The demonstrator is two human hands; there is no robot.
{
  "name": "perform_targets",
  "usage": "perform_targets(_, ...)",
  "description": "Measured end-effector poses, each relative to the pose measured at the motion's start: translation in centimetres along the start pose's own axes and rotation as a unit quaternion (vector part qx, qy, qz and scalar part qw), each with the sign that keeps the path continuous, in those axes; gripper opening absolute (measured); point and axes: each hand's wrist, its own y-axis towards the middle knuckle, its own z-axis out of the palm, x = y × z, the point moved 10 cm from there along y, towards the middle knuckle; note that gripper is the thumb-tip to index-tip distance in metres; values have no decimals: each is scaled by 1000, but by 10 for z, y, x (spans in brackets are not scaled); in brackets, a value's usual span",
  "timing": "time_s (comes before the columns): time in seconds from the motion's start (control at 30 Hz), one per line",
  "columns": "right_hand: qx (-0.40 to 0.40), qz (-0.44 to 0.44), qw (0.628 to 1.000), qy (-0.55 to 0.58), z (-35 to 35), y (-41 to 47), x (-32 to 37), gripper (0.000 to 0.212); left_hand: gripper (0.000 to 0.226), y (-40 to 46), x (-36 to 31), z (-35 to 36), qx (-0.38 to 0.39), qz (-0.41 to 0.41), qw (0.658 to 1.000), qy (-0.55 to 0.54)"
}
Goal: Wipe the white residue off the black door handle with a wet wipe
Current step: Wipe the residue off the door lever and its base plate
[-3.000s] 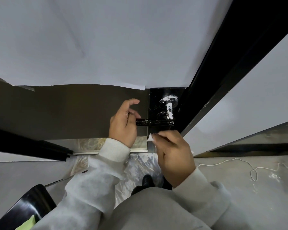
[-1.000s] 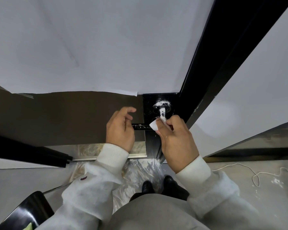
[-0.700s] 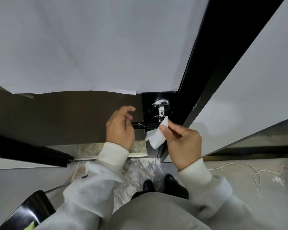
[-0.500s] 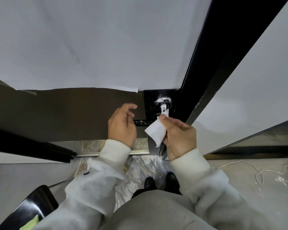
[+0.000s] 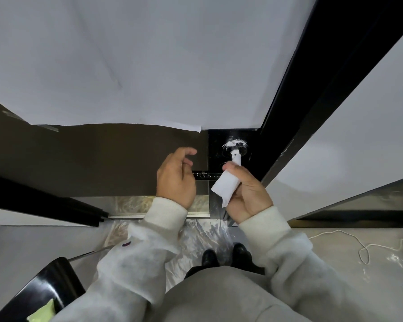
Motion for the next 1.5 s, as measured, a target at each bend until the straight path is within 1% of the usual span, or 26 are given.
perform_targets(0.1, 54, 26, 996, 71, 8, 7, -10, 16, 44, 1, -1, -1, -1, 5, 1000, 11)
perform_targets(0.17, 76, 28, 993, 81, 11, 9, -13, 13, 44, 1, -2, -1, 0, 11, 1000, 15)
perform_targets(0.27, 104, 37, 991, 75, 16, 10, -18, 24, 43, 1, -2, -3, -2, 17, 1000, 21)
perform_targets(0.37, 98, 21, 992, 73, 10, 8, -15, 23, 43, 0, -3, -3, 2, 19, 1000, 19)
perform_targets(0.53, 96, 22, 989, 113, 2, -8, -13, 40, 43, 0, -2, -3, 5, 20, 1000, 8)
perform_targets(0.63, 94, 25, 988, 119, 2, -10, -13, 45, 43, 1, -3, -2, 2, 23, 1000, 7)
perform_targets(0.73, 79, 35, 987, 138, 2, -3, -14, 36, 42, 1, -3, -3, 0, 24, 1000, 6)
perform_targets(0.8, 67, 20, 988, 135, 1, 1, -8, 26, 43, 0, -4, -3, 2, 24, 1000, 7)
perform_targets(0.87, 48, -11, 993, 107, 0, 1, 1, 16, 43, 1, -3, -4, 1, 23, 1000, 7)
perform_targets(1.07, -6, -57, 998, -4, -16, -12, 15, 20, 43, 0, -4, -3, -2, 27, 1000, 11)
perform_targets(1.17, -51, -104, 991, -65, -29, -23, 29, 15, 45, 0, -8, -2, -4, 41, 999, 26)
perform_targets(1.23, -95, -171, 967, -163, -40, -34, 49, 15, 45, -1, -11, -1, -6, 66, 997, 47)
perform_targets(1.27, -108, -212, 943, -232, -41, -38, 60, 14, 45, -1, -12, -1, -8, 73, 996, 55)
perform_targets(1.33, -107, -283, 882, -362, -32, -43, 72, 10, 45, -1, -12, 0, -9, 80, 995, 61)
perform_targets(1.37, -97, -299, 858, -407, -25, -43, 71, 12, 45, -1, -13, 0, -7, 78, 995, 61)
perform_targets(1.4, -89, -300, 843, -437, -18, -41, 67, 17, 45, -2, -13, 0, -7, 75, 995, 59)
perform_targets(1.43, -83, -292, 840, -450, -11, -39, 63, 23, 45, -2, -13, 0, -7, 73, 996, 58)
perform_targets(1.5, -87, -263, 850, -449, -6, -30, 60, 33, 45, -2, -13, 0, -7, 71, 996, 56)
